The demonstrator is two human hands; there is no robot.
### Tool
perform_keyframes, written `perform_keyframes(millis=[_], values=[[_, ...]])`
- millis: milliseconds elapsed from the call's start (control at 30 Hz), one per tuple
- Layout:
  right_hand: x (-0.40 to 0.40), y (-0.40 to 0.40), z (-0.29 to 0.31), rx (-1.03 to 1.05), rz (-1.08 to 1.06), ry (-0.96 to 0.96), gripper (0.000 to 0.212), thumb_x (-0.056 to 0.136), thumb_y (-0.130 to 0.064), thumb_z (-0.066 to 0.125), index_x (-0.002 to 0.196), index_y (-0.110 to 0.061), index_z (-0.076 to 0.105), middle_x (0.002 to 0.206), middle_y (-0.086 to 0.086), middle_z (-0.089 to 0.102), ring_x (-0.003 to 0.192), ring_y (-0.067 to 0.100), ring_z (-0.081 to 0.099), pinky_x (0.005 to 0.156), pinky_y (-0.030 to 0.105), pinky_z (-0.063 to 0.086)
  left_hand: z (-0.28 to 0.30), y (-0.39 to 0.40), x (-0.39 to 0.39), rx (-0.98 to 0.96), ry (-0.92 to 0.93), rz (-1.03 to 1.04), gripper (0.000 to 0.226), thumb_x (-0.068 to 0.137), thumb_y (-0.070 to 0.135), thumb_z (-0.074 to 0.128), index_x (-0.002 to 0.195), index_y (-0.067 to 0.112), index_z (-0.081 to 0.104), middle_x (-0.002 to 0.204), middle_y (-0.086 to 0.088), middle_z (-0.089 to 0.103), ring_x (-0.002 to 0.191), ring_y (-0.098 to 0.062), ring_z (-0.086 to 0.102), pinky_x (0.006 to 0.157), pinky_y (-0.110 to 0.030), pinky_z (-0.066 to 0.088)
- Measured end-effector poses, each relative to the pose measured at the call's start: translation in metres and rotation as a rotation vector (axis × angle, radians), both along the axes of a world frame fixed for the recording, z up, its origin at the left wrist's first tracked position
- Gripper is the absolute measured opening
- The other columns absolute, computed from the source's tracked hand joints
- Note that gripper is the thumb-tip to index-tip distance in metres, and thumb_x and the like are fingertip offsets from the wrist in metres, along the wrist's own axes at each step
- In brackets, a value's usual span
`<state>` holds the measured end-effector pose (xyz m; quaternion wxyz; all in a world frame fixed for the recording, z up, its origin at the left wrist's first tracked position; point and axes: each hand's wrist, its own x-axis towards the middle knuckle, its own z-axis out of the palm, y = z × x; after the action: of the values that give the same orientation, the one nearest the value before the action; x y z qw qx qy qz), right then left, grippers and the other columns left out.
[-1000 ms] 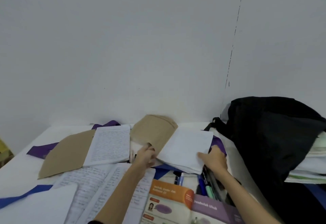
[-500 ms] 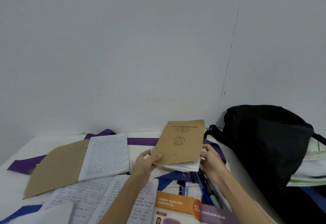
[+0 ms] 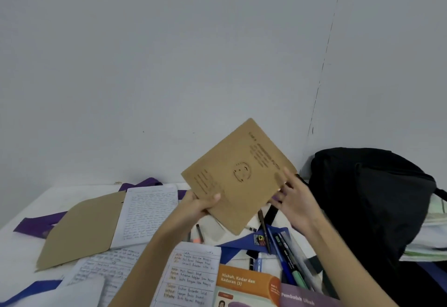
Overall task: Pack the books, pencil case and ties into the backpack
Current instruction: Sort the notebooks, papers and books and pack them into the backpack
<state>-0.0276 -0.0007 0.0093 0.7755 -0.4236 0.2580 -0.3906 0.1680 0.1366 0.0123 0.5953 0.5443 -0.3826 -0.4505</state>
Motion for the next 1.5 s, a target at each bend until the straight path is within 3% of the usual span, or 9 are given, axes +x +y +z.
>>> perform_keyframes(millis=[167, 233, 333, 533, 633, 867, 1067, 1400, 1500], values=[[-0.032, -0.008, 0.021, -0.101, 0.130, 0.056, 0.058, 0.054, -0.028, 0.088, 0.105, -0.009, 0.068, 0.109, 0.013, 0.068, 0.093, 0.022, 0.068, 0.070, 0.033, 0.058, 0.036, 0.010, 0.001, -0.132, -0.325, 0.071, 0.021, 0.088, 0.005, 0.060, 0.102, 0.020, 0.061, 0.101, 0.008, 0.068, 0.097, -0.011, 0.065, 0.071, -0.015, 0.054], [-0.041, -0.002, 0.026, -0.218, 0.229, 0.193, 0.071, 0.036, -0.029, 0.095, 0.100, -0.011, 0.070, 0.105, 0.012, 0.071, 0.093, 0.024, 0.069, 0.071, 0.033, 0.058, 0.046, 0.009, 0.000, -0.239, -0.298, 0.136, 0.028, 0.086, 0.004, 0.062, 0.105, 0.024, 0.059, 0.098, 0.010, 0.071, 0.094, -0.010, 0.067, 0.072, -0.022, 0.057], [-0.043, 0.011, 0.036, -0.368, 0.260, 0.325, 0.050, 0.057, -0.017, 0.082, 0.104, -0.012, 0.065, 0.102, 0.009, 0.073, 0.093, 0.024, 0.070, 0.070, 0.030, 0.058, 0.056, 0.006, -0.008, -0.318, -0.252, 0.190, 0.033, 0.085, 0.007, 0.064, 0.109, 0.029, 0.058, 0.095, 0.007, 0.073, 0.086, -0.008, 0.069, 0.068, -0.023, 0.056], [-0.052, 0.013, 0.035, -0.249, 0.144, 0.109, 0.066, 0.039, -0.026, 0.094, 0.098, -0.011, 0.069, 0.099, 0.015, 0.072, 0.086, 0.029, 0.071, 0.066, 0.036, 0.058, 0.036, 0.002, -0.018, -0.126, -0.087, -0.022, 0.041, 0.078, 0.030, 0.065, 0.118, 0.024, 0.059, 0.114, 0.001, 0.069, 0.107, -0.021, 0.064, 0.090, -0.039, 0.051], [-0.062, 0.010, 0.034, -0.202, 0.093, 0.071, 0.080, 0.029, -0.027, 0.096, 0.100, -0.007, 0.067, 0.096, 0.016, 0.071, 0.083, 0.030, 0.070, 0.063, 0.037, 0.058, 0.024, -0.002, -0.023, -0.068, -0.091, -0.073, 0.050, 0.078, 0.046, 0.071, 0.121, 0.024, 0.058, 0.111, -0.001, 0.070, 0.101, -0.019, 0.067, 0.078, -0.032, 0.054], [-0.106, 0.010, 0.034, -0.154, -0.041, 0.105, 0.035, 0.068, -0.006, 0.075, 0.102, -0.007, 0.064, 0.092, 0.013, 0.071, 0.079, 0.026, 0.071, 0.062, 0.035, 0.058, 0.018, -0.031, -0.056, -0.098, -0.239, 0.049, 0.037, 0.077, 0.039, 0.068, 0.081, 0.006, 0.052, 0.080, 0.002, 0.072, 0.076, -0.014, 0.068, 0.058, -0.019, 0.051], [-0.162, -0.003, 0.043, -0.218, -0.173, 0.261, 0.018, 0.084, 0.005, 0.058, 0.098, -0.006, 0.064, 0.083, 0.009, 0.073, 0.073, 0.021, 0.071, 0.060, 0.031, 0.057, 0.000, -0.066, -0.109, -0.201, -0.887, 0.180, 0.048, 0.089, 0.056, 0.037, 0.072, 0.011, 0.042, 0.058, -0.002, 0.048, 0.049, -0.011, 0.040, 0.046, -0.023, 0.029], [-0.306, -0.052, 0.053, -0.133, -0.263, 0.236, 0.023, 0.072, 0.003, 0.061, 0.093, -0.006, 0.063, 0.076, 0.011, 0.073, 0.064, 0.023, 0.071, 0.055, 0.034, 0.059, 0.007, -0.129, -0.228, -0.177, -0.724, -0.033, 0.049, 0.095, 0.047, 0.036, 0.058, 0.015, 0.036, 0.048, 0.009, 0.039, 0.047, -0.006, 0.036, 0.052, -0.020, 0.030], [-0.344, -0.073, 0.049, -0.102, -0.318, 0.189, 0.020, 0.077, 0.005, 0.059, 0.095, -0.003, 0.064, 0.076, 0.010, 0.073, 0.063, 0.022, 0.071, 0.054, 0.032, 0.058, -0.002, -0.144, -0.257, -0.147, -0.787, 0.066, 0.023, 0.095, 0.044, 0.044, 0.088, 0.025, 0.057, 0.088, 0.005, 0.060, 0.071, -0.004, 0.053, 0.070, -0.024, 0.043]])
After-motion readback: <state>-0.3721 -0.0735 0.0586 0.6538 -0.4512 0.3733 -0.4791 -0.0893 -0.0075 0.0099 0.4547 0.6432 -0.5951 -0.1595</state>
